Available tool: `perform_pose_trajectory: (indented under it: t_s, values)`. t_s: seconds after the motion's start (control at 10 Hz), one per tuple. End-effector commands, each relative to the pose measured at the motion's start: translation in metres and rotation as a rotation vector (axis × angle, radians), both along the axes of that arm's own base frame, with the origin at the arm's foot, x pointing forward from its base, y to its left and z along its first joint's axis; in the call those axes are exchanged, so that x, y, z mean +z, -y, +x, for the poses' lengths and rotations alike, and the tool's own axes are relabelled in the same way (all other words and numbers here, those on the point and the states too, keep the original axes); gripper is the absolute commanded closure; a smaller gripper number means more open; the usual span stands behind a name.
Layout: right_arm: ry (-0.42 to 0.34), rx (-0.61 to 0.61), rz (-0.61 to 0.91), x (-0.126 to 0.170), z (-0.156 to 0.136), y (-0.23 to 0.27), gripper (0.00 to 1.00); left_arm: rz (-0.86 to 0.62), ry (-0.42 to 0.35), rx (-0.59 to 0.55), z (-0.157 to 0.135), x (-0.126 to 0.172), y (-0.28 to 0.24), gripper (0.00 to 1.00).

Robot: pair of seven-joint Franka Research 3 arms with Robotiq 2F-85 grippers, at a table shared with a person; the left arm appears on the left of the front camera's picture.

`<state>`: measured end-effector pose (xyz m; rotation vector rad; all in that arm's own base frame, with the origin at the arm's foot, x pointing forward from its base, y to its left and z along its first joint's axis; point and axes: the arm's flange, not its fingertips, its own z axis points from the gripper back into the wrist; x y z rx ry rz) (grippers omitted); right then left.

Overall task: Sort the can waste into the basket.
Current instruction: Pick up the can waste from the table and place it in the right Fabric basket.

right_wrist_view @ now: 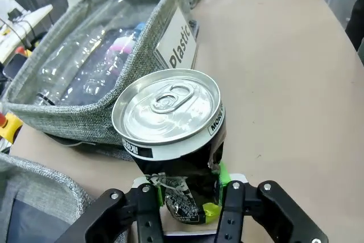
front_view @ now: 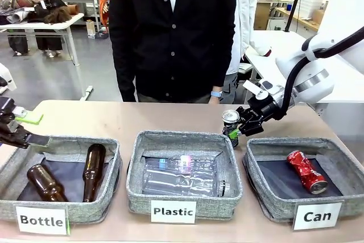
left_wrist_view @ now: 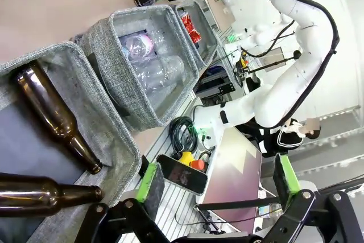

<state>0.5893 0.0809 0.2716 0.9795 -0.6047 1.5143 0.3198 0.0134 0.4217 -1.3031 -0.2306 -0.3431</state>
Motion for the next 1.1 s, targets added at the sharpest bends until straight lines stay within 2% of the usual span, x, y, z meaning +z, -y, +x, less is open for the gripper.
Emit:
perform_pose_trajectory:
  t_s: [0.0,0.2,0.3,0.4,0.5,0.6,0.7,0.9,1.0]
  values:
    - [0.004,-0.008,0.034,0.004,0.006,0.004,1.00,-0.007,0.003,-0.008,-0.002,0.002,-0.001,0.00]
    - [0.021,-0.032,0.042,0.014,0.003,0.011,1.00,-0.007,0.003,-0.008,-0.002,0.002,-0.001,0.00]
    - [0.049,-0.056,0.047,0.030,-0.003,0.018,1.00,-0.007,0.003,-0.008,-0.002,0.002,-0.001,0.00]
    - [0.082,-0.100,0.060,0.056,-0.019,0.027,1.00,-0.007,0.003,-0.008,-0.002,0.002,-0.001,0.00]
    - [0.102,-0.207,0.031,0.091,-0.044,0.037,1.00,-0.007,0.003,-0.008,-0.002,0.002,-0.001,0.00]
    - [0.111,-0.241,0.026,0.124,-0.069,0.043,1.00,-0.007,0.003,-0.008,-0.002,0.002,-0.001,0.00]
    - [0.148,-0.246,-0.037,0.155,-0.096,0.048,1.00,-0.007,0.003,-0.008,-0.002,0.002,-0.001,0.00]
    - [0.057,-0.204,-0.311,0.198,-0.153,0.061,1.00,-0.007,0.003,-0.008,-0.002,0.002,-0.001,0.00]
    - [0.033,-0.174,-0.411,0.206,-0.170,0.067,1.00,-0.007,0.003,-0.008,-0.002,0.002,-0.001,0.00]
